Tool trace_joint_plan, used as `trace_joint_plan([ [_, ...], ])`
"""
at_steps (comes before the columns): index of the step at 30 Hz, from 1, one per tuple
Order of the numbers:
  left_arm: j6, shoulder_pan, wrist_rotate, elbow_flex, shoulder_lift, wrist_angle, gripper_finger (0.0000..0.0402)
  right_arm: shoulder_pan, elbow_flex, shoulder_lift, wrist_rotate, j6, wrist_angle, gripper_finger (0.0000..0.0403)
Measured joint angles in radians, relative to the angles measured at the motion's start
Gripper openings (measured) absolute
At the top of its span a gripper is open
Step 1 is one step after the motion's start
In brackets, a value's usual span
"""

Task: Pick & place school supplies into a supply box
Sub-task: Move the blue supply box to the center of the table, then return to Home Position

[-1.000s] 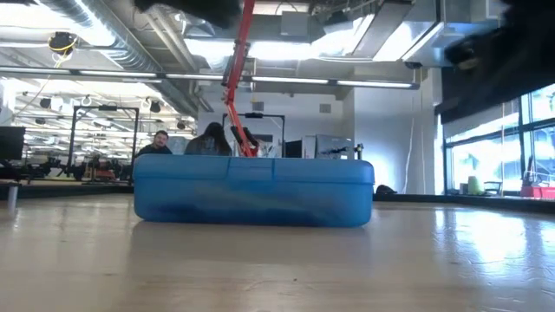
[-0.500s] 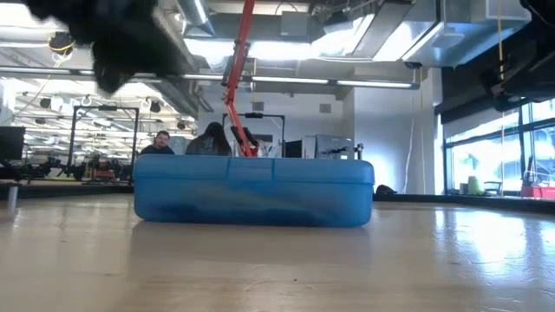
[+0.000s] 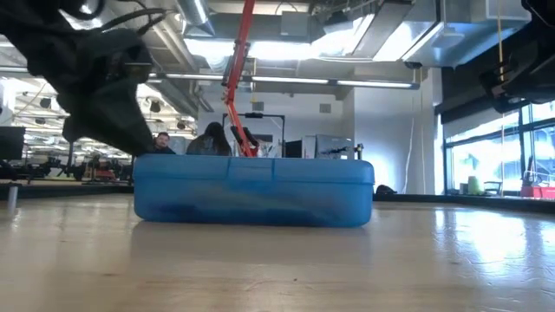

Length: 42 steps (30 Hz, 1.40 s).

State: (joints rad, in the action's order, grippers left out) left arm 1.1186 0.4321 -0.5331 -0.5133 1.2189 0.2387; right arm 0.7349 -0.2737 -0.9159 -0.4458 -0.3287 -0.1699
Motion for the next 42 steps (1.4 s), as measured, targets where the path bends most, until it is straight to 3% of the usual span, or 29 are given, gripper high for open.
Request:
trace_joint_plan([
  [6, 0.028, -0.077, 0.174, -0.001, 0.095, -0.084, 0.011, 0.0, 0.0, 0.0, -0.003, 0.021, 0.002, 0.0097],
  [12, -0.091, -0.132, 0.202, -0.002, 0.188, -0.293, 0.0107, 0.0, 0.0, 0.0, -0.005, 0.02, 0.025, 0.0097],
  [20, -0.038, -0.134, 0.249, -0.002, 0.198, -0.199, 0.011, 0.0, 0.0, 0.0, -0.004, 0.017, 0.033, 0.0097],
  [25, -0.048, -0.069, 0.173, -0.001, 0.105, -0.155, 0.0107, 0.0, 0.0, 0.0, 0.0, -0.005, 0.044, 0.0097],
  [29, -0.181, -0.014, 0.087, -0.001, -0.035, -0.199, 0.011, 0.0, 0.0, 0.0, 0.002, 0.011, 0.044, 0.0097],
  [31, -0.262, -0.023, 0.146, -0.001, -0.079, -0.306, 0.0111, 0.0, 0.0, 0.0, -0.001, 0.039, 0.044, 0.0097],
  [35, -0.509, -0.064, 0.363, -0.003, -0.075, -0.602, 0.0108, -0.022, 0.0, 0.0, -0.012, 0.041, 0.049, 0.0097],
  [37, -0.572, -0.092, 0.451, -0.002, -0.091, -0.575, 0.0107, -0.042, -0.001, 0.0, -0.01, 0.019, 0.08, 0.0097],
  [42, -0.565, -0.168, 0.365, 0.115, -0.288, -0.498, 0.011, -0.066, -0.001, 0.0, -0.004, -0.033, 0.14, 0.0097],
])
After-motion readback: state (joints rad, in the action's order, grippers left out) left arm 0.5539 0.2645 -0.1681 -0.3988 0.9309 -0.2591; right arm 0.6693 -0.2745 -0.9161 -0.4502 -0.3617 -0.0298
